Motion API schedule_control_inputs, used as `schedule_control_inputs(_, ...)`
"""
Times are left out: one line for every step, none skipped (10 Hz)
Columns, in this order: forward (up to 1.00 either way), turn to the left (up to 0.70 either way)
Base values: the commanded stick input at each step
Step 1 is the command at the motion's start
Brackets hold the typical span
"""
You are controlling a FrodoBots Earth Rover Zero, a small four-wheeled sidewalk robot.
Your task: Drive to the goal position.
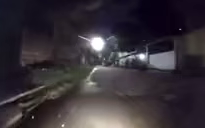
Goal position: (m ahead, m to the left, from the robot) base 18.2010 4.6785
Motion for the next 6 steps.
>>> schedule_control_inputs(0.50,0.00)
schedule_control_inputs(0.50,0.00)
schedule_control_inputs(0.50,0.00)
schedule_control_inputs(0.50,0.00)
schedule_control_inputs(0.50,-0.31)
schedule_control_inputs(0.50,-0.28)
